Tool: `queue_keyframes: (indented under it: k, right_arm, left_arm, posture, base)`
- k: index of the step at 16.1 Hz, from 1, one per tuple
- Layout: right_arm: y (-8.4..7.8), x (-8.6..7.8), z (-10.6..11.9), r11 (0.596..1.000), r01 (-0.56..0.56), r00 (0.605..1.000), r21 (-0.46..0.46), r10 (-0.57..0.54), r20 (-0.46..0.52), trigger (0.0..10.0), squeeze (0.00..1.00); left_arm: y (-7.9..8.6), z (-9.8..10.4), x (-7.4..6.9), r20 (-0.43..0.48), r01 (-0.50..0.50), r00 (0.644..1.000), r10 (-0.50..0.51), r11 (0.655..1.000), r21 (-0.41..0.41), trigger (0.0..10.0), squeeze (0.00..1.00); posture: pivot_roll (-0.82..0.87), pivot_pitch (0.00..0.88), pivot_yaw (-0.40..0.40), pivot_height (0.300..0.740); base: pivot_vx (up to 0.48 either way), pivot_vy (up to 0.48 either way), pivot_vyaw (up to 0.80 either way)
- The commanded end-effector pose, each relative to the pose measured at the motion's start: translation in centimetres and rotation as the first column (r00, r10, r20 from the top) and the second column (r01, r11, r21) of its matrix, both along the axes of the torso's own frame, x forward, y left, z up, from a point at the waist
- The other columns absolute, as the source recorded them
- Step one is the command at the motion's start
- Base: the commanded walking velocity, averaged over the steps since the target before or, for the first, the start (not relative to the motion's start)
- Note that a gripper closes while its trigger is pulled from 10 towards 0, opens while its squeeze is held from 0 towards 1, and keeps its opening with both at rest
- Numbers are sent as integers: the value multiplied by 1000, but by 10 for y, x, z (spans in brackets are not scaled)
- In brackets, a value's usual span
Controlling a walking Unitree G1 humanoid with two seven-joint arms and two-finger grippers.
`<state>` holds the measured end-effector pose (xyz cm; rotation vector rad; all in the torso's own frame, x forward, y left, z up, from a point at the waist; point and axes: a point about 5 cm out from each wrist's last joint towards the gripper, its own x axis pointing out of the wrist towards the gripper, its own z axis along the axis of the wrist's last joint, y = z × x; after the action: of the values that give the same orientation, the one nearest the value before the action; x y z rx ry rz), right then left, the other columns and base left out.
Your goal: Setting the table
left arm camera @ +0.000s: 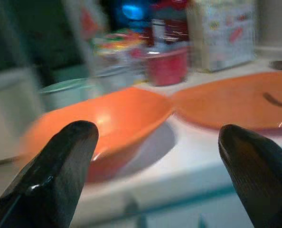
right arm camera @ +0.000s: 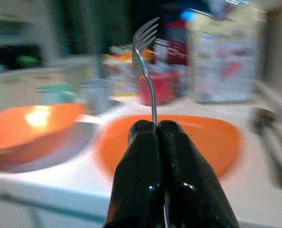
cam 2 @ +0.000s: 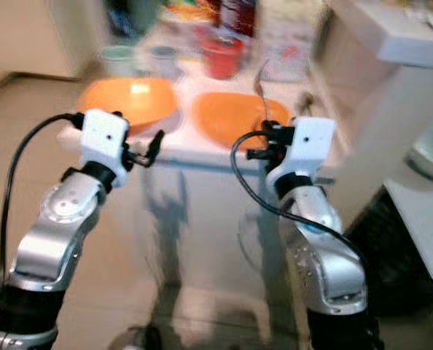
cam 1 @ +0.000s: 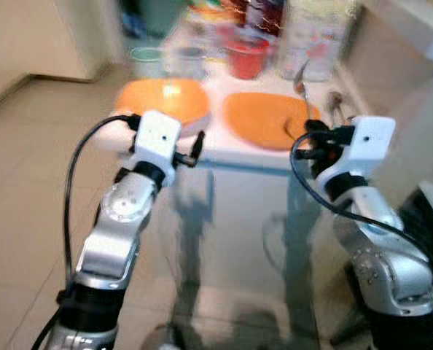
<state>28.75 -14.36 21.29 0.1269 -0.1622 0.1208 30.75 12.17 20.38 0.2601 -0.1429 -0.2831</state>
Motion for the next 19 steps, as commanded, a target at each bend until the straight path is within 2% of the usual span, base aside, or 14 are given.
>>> queue_keyframes:
  k: [1, 3, 5, 10, 19]
  right_arm:
    - [2, 0, 0, 1000, 2, 1000, -1, -2, 1, 10000, 0]
    - [2, 0, -6, 1000, 22, 999, -19, -22, -30, 10000, 0]
    - [2, 1, -8, 999, 26, 999, -38, -27, -37, 10000, 0]
    - [-8, 2, -13, 991, 61, 996, -115, -69, -65, 10000, 0]
    - [-21, 7, -22, 985, 126, 983, -121, -140, -115, 10000, 0]
  left_arm:
    - [6, -2, -1, -2, -33, 999, 33, 999, 3, 10000, 0]
    - [14, -8, -1, -19, -83, 996, 83, 996, -21, 10000, 0]
    - [16, -9, 3, -23, -111, 994, 111, 993, -26, 10000, 0]
    - [9, -14, 5, -29, -117, 993, 116, 993, -26, 10000, 0]
    - [11, -8, 8, -7, -132, 991, 132, 991, -7, 10000, 0]
  posture:
    - [-3, 0, -13, 740]
    - [-1, 0, -21, 740]
    - [-6, 0, -24, 740]
    - [-34, 0, -27, 740]
    - [-21, 0, -22, 740]
  base:
    - [0, 0, 0]
    - [0, 0, 0]
    - [0, 0, 0]
    - [0, -480, 0]
    - [0, -480, 0]
